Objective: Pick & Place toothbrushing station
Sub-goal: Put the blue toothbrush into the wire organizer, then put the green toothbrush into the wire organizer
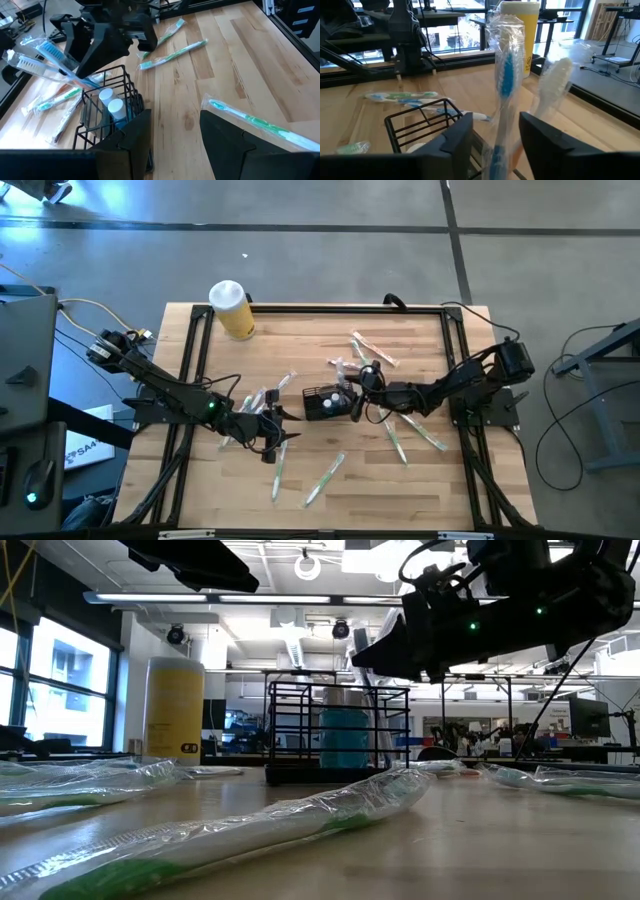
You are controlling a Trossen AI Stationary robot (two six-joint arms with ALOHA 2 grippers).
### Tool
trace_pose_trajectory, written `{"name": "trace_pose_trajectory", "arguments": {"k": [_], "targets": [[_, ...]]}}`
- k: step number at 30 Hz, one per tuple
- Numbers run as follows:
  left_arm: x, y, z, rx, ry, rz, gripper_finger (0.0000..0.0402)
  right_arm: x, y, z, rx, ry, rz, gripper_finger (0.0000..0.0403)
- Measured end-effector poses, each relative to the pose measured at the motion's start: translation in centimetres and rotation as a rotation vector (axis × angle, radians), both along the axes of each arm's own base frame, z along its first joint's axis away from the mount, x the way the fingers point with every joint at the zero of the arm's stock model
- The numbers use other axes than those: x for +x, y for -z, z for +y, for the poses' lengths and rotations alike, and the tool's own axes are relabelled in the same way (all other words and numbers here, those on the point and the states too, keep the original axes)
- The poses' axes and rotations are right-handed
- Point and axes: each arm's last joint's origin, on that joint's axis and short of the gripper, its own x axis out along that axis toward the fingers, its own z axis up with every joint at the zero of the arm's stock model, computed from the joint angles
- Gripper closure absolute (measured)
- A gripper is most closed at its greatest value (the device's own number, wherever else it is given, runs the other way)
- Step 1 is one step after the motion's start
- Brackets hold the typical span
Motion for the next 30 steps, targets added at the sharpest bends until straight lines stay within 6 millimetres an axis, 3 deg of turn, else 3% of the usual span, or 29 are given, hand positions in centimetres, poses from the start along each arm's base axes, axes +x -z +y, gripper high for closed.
{"name": "trace_pose_trajectory", "arguments": {"k": [6,12,25,30], "targets": [[0.0,0.0,0.0,0.001,-0.003,-0.001,0.0239,-0.1,-0.4,0.2,0.005,0.006,-0.019,0.0199],[0.0,0.0,0.0,0.001,-0.003,-0.001,0.0239,-0.5,-1.3,0.8,-0.041,0.074,-0.029,0.0173],[0.0,0.1,0.0,0.001,-0.004,0.007,0.0239,-3.2,-5.3,3.4,-0.161,0.098,-0.013,0.0174],[-0.1,0.1,0.0,-0.001,-0.005,0.011,0.0239,-5.4,-6.2,3.9,-0.063,0.053,0.06,0.0178]]}}
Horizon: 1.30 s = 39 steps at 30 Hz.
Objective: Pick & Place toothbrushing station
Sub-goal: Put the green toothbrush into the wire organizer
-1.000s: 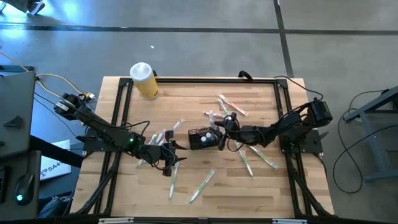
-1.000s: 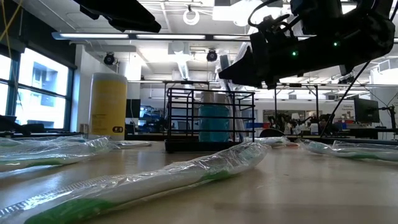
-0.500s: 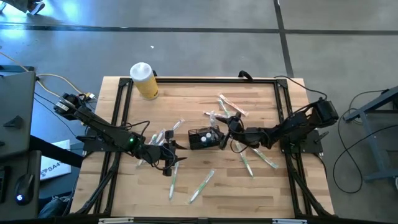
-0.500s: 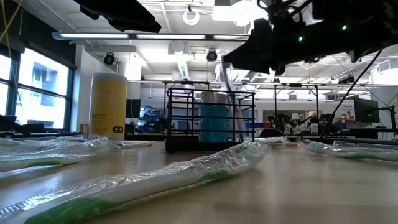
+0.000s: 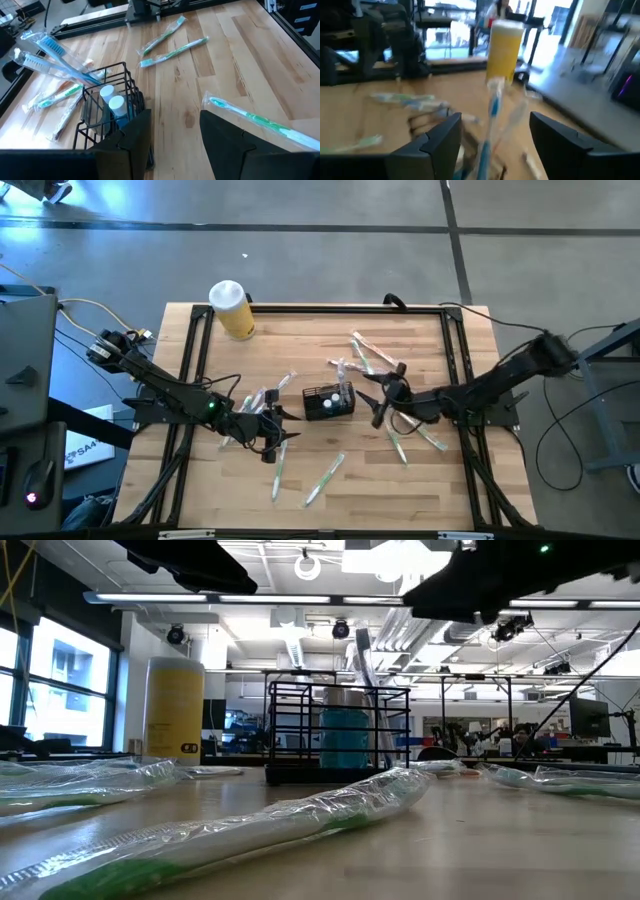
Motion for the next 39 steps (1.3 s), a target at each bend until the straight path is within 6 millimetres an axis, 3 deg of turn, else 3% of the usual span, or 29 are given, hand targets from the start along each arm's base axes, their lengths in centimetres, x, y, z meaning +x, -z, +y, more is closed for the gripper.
{"name": "trace_pose_trajectory", "arguments": {"k": [8,14,24,39], "targets": [[0.0,0.0,0.0,-0.009,-0.001,0.002,0.0239,-4.5,-0.1,0.3,0.437,-0.303,0.227,0.018],[0.0,0.0,0.0,-0.009,-0.001,0.001,0.0239,-5.5,0.4,1.3,0.735,-0.416,0.345,0.0184],[0.0,0.0,0.0,-0.01,-0.002,0.0,0.0239,-4.9,3.9,1.7,0.912,-0.152,0.528,0.0184],[0.0,0.0,0.0,-0.009,-0.002,0.001,0.0239,-2.4,9.0,0.4,0.906,0.073,0.666,0.0184]]}}
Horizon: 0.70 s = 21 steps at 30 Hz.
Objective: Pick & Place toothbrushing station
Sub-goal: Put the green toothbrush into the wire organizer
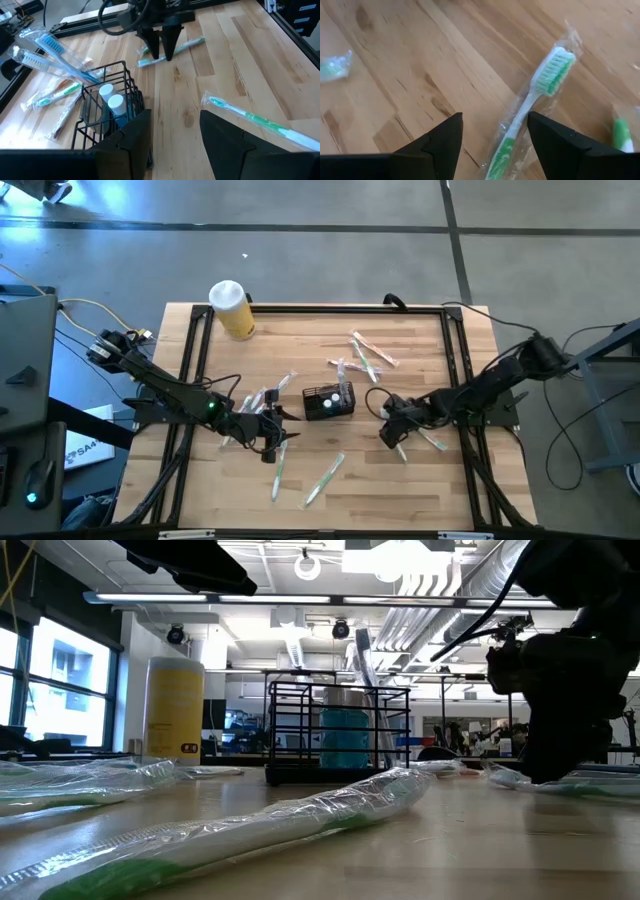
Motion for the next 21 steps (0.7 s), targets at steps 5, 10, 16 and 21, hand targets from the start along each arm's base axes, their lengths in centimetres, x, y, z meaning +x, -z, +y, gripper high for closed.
{"name": "trace_pose_trajectory", "arguments": {"k": [5,10,16,21], "targets": [[0.0,0.0,0.0,0.001,-0.003,0.0,0.0239,0.2,0.1,-0.4,-0.008,0.02,0.006,0.0184],[0.0,0.0,0.0,0.002,-0.003,0.0,0.0239,-0.3,0.4,-0.8,-0.109,0.03,0.047,0.0184],[0.0,0.0,0.0,0.002,-0.002,0.002,0.0239,-0.7,1.5,-1.2,-0.281,-0.011,0.138,0.0206],[0.0,0.0,0.0,0.003,-0.002,0.003,0.0239,-0.5,1.9,-1.3,-0.327,-0.049,0.144,0.0296]]}}
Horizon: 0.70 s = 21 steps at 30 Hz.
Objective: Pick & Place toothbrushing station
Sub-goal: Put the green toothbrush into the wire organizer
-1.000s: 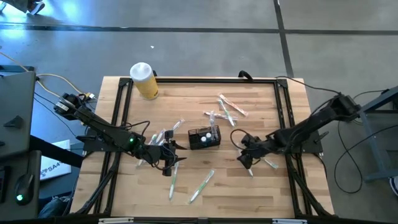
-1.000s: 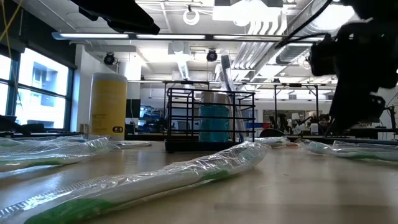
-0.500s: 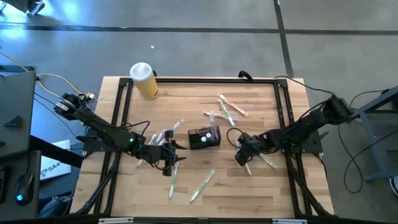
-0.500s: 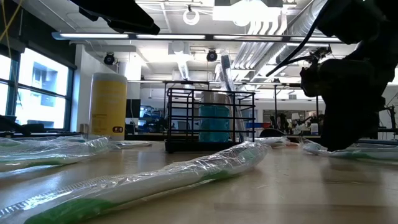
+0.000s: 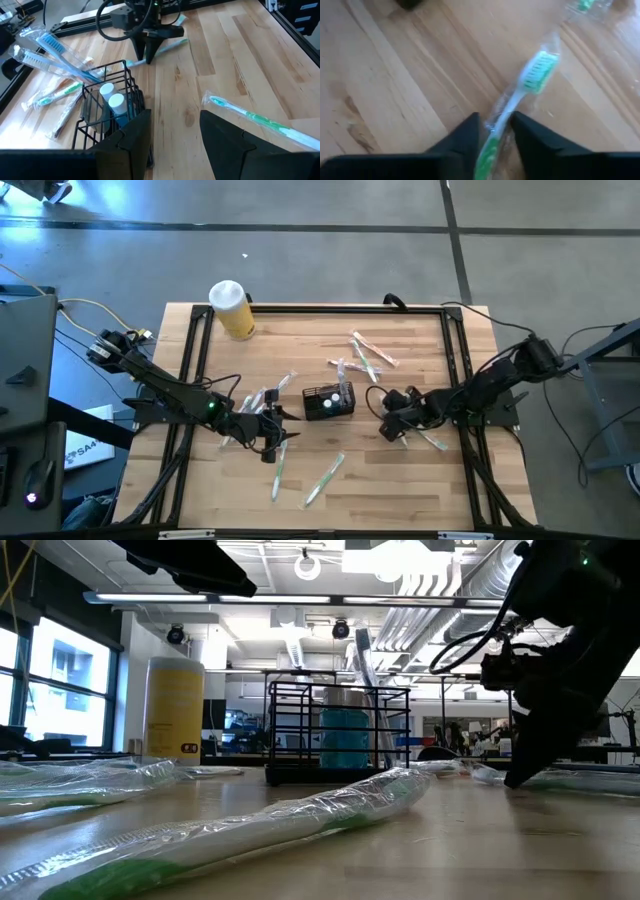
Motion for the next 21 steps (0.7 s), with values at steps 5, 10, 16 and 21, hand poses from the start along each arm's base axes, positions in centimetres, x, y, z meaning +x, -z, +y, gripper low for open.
{"name": "trace_pose_trajectory", "arguments": {"k": [5,10,16,21], "targets": [[0.0,0.0,0.0,0.0,0.0,0.0,0.0239,0.2,-0.2,0.1,0.0,-0.045,-0.027,0.0389],[0.0,0.0,0.0,0.0,0.0,0.001,0.0239,0.3,-0.9,0.4,-0.004,-0.091,-0.08,0.0395],[0.0,0.0,0.0,-0.001,0.0,-0.002,0.0239,0.9,-3.2,1.4,-0.005,-0.169,-0.175,0.0398],[0.0,0.0,0.0,-0.001,0.001,-0.002,0.0239,1.6,-6.4,3.0,-0.058,-0.27,-0.293,0.0399]]}}
